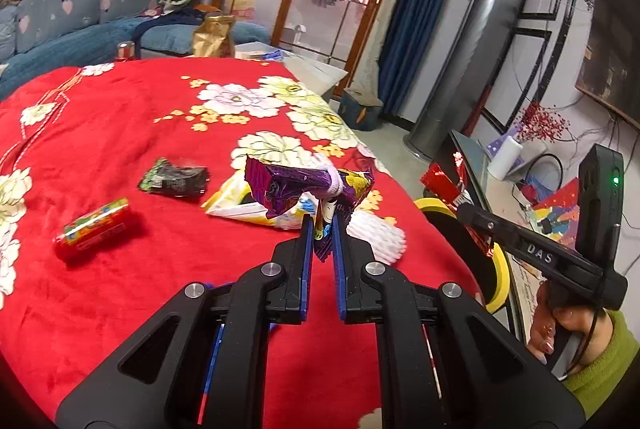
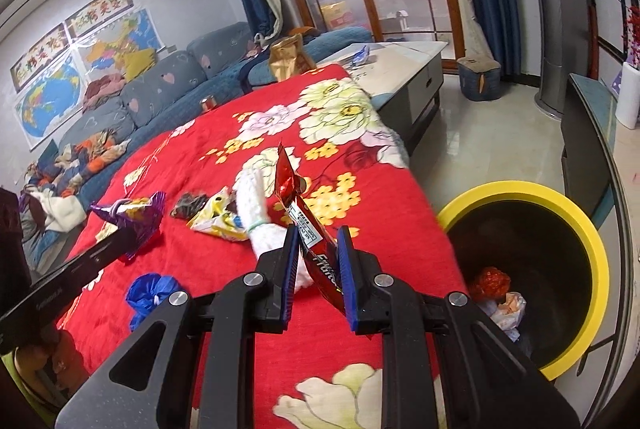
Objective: Collect trash
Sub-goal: 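Carry the purple wrapper and red candy bar wrapper over the yellow-rimmed bin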
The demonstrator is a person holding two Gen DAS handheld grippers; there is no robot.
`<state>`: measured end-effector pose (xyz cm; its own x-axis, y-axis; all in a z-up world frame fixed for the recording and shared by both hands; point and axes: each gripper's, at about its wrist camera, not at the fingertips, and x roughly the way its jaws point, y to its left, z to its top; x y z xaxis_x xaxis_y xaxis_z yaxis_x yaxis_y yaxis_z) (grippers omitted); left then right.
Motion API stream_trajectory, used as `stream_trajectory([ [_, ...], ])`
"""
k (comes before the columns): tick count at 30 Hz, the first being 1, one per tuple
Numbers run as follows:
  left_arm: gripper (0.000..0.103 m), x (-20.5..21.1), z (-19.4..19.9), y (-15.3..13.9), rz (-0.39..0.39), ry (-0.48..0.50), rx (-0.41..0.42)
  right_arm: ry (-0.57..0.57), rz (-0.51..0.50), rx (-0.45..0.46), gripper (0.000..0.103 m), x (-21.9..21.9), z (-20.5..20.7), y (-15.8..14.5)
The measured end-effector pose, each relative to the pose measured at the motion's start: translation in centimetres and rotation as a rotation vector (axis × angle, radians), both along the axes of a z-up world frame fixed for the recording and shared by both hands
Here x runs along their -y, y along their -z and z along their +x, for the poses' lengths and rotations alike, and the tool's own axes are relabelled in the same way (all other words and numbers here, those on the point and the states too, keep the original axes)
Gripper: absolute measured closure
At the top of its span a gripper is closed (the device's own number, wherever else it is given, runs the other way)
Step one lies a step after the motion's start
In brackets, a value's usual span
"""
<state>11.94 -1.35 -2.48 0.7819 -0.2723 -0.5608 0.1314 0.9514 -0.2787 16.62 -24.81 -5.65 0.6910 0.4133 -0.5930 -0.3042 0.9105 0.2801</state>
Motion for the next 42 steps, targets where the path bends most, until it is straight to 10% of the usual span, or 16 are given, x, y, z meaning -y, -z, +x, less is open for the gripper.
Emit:
stream_trajectory([
  [42,0.098,13.8,2.3,1.4,0.129,0.313,-0.012,0.317,0.083,-0.027,0.084,13.5,1.5,1.4],
])
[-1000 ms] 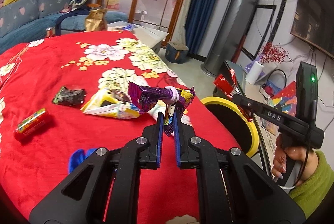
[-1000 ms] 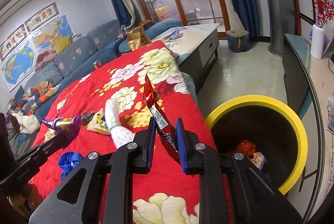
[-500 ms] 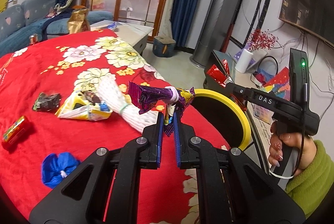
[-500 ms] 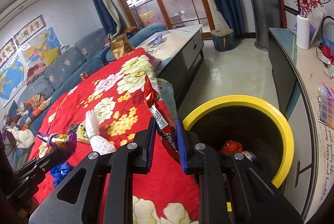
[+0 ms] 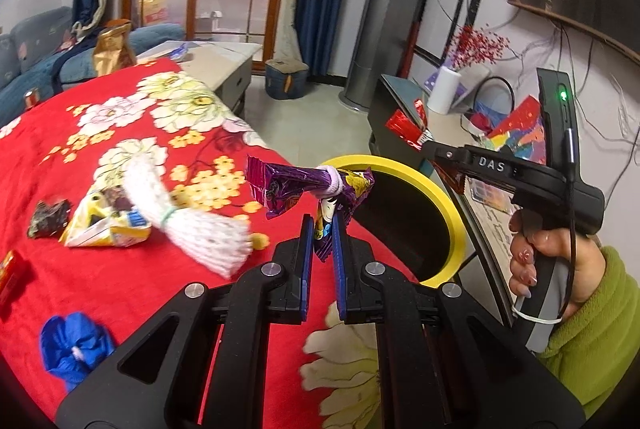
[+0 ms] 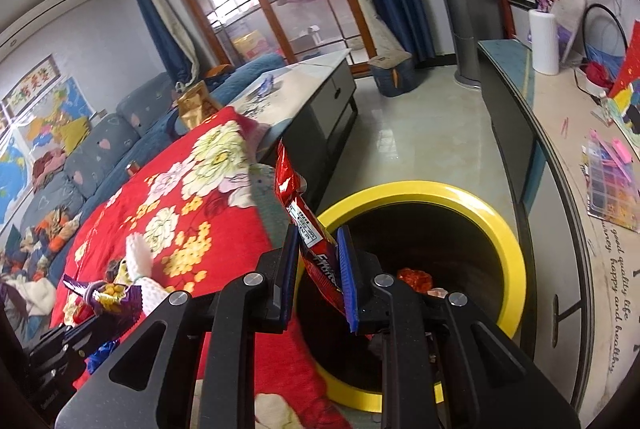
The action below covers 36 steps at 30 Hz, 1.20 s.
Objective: Collect trash
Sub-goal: 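Carry the purple wrapper and red candy bar wrapper over the yellow-rimmed bin, then open the right tool over the bin while the left tool releases the purple wrapper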
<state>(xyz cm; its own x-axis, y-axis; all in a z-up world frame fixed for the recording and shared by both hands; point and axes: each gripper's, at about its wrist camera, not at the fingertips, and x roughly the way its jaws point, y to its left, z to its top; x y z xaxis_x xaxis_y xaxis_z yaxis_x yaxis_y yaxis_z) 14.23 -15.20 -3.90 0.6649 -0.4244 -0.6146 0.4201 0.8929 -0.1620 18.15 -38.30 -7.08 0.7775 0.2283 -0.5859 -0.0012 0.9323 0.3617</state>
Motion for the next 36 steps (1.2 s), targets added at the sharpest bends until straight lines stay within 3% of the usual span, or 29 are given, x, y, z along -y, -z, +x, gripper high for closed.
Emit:
stream_trajectory([
  [19,0.097,7.7,2.1,3.6,0.102,0.155,-0.054,0.068,0.04,-0.068,0.084,4.5,0.6,2.9],
  [29,0.097,9.6,3.2,5.3,0.112,0.195,-0.089,0.077,0.071,-0.1,0.08,5.7,0.8,4.0],
  [31,0.089,9.9,3.4,5.4,0.112,0.197,-0.091,0.087,0.075,-0.102,0.076,6.0,0.8,4.2],
  [32,0.078,9.9,3.5,5.4,0.109,0.195,-0.092,0.09,0.076,-0.103,0.072,6.1,0.8,4.2],
  [36,0.053,9.3,3.6,4.9,0.062,0.176,-0.097,0.106,0.074,-0.102,0.062,6.5,0.6,4.3],
])
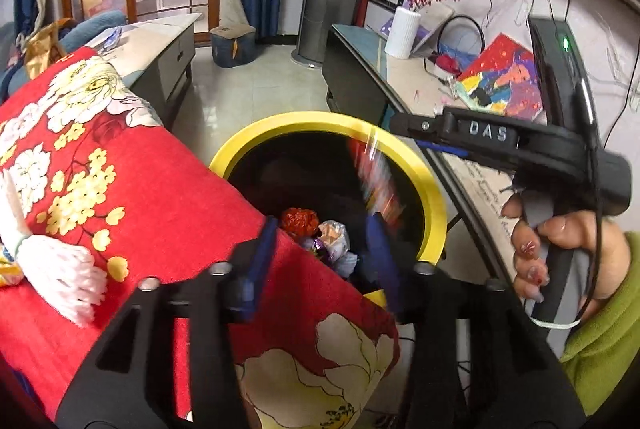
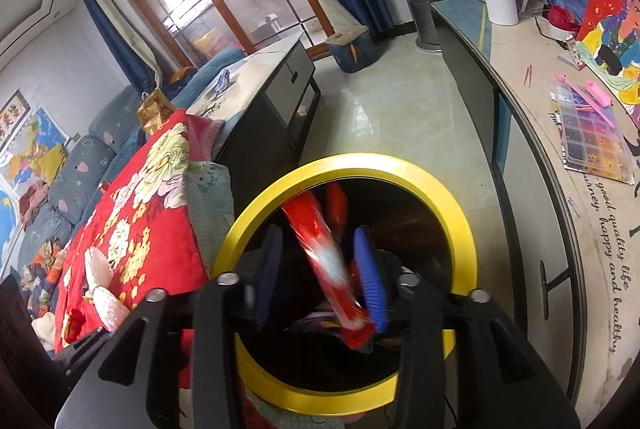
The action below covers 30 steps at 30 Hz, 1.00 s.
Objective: Collect trash
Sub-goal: 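Open the right tool over the bin while the left tool releases the purple wrapper, then move both open tools back over the blue bag and foam net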
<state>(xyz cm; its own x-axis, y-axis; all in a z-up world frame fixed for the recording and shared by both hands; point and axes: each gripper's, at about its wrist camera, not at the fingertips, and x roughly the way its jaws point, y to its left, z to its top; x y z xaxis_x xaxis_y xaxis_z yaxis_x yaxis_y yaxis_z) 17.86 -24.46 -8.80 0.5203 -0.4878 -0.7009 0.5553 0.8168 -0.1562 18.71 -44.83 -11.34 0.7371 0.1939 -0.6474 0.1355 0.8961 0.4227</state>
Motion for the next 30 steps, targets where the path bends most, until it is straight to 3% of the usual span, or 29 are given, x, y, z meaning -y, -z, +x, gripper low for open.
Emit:
stream_trajectory([
  [6,0.021,-1.6,-0.2,-1.1,-0.068,-0.047,-0.005,0.015,-0.022,-0.002,0.06,-0.1,-0.2,0.0],
  [10,0.011,-2.6,-0.4,-1.8,-0.102,-0.078,-0.003,0.018,-0.039,0.01,0.052,-0.7,-0.4,-0.4],
  [30,0.011,-8.6,-2.0,-4.6,-0.161,-0.23,0.059,-0.065,-0.086,0.071,0.041,-5.1,-0.9,-3.1],
])
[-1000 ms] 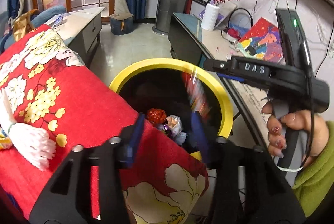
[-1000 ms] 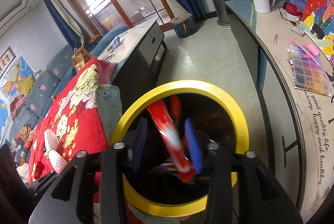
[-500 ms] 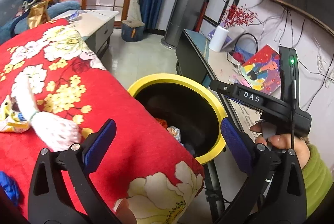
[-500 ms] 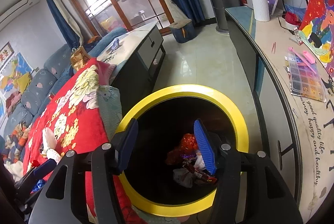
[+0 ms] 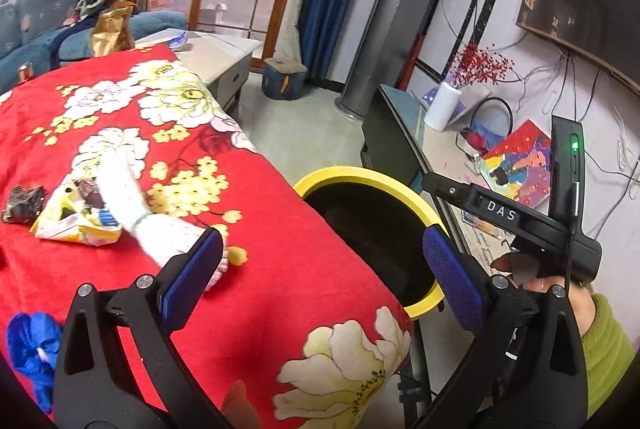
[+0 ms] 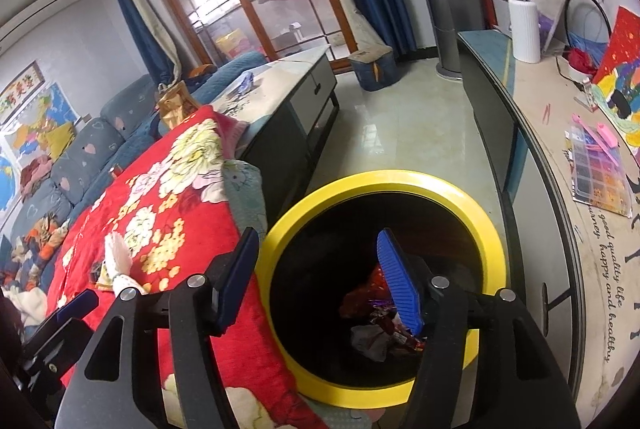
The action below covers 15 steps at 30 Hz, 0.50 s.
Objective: Collect trash
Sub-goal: 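Move both open tools back over the blue bag and foam net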
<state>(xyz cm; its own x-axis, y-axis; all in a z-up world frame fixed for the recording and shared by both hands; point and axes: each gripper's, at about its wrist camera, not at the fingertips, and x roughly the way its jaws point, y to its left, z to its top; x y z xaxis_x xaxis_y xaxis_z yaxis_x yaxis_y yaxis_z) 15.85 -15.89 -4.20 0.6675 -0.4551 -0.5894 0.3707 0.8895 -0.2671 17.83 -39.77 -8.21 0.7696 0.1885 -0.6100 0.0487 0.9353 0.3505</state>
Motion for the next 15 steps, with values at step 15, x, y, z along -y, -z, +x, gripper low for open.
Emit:
stream_trajectory([
  [15,0.011,-4.2,-1.4,-1.1,-0.021,-0.079,0.036,-0.077,-0.037,0.047,0.033,-4.1,-0.6,-2.0],
])
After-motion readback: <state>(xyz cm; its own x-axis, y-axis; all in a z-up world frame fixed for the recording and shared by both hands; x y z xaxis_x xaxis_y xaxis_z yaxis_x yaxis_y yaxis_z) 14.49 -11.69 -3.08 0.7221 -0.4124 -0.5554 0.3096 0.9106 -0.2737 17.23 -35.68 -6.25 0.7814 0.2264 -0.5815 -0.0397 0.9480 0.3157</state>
